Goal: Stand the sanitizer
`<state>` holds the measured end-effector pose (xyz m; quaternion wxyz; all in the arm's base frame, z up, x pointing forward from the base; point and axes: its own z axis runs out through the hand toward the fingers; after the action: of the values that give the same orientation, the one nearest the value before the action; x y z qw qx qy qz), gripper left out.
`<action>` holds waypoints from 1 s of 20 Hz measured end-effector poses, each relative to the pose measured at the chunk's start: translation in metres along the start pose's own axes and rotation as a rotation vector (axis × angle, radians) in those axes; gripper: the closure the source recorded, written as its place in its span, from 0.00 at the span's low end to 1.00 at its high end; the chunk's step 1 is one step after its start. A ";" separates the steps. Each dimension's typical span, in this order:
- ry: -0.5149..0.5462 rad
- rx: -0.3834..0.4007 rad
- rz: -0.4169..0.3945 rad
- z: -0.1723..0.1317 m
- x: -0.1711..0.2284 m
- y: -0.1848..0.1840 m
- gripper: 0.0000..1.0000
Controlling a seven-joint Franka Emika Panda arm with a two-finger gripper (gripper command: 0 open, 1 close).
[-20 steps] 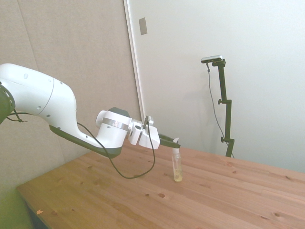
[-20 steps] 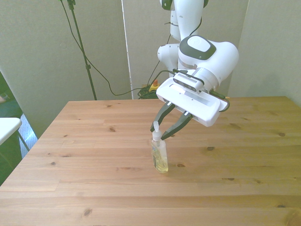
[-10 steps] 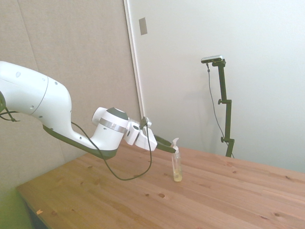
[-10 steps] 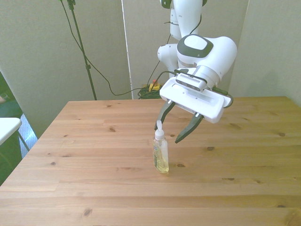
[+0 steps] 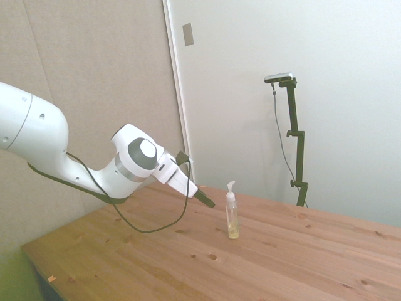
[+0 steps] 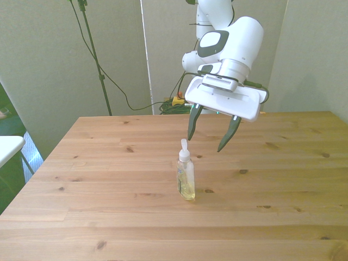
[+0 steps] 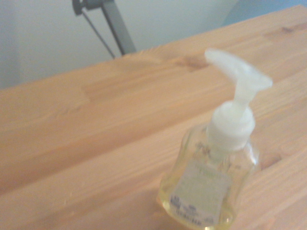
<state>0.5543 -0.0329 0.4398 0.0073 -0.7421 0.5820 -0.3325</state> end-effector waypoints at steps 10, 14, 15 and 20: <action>-0.236 -0.123 -0.276 -0.018 0.017 0.033 0.00; -0.325 -0.103 -0.369 -0.034 0.004 0.049 0.00; -0.354 -0.088 -0.391 -0.038 0.000 0.052 0.00; -0.491 -0.035 -0.469 -0.052 -0.011 0.060 0.00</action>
<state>0.4752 -0.0236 0.4510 0.0580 -0.9137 0.3820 -0.1263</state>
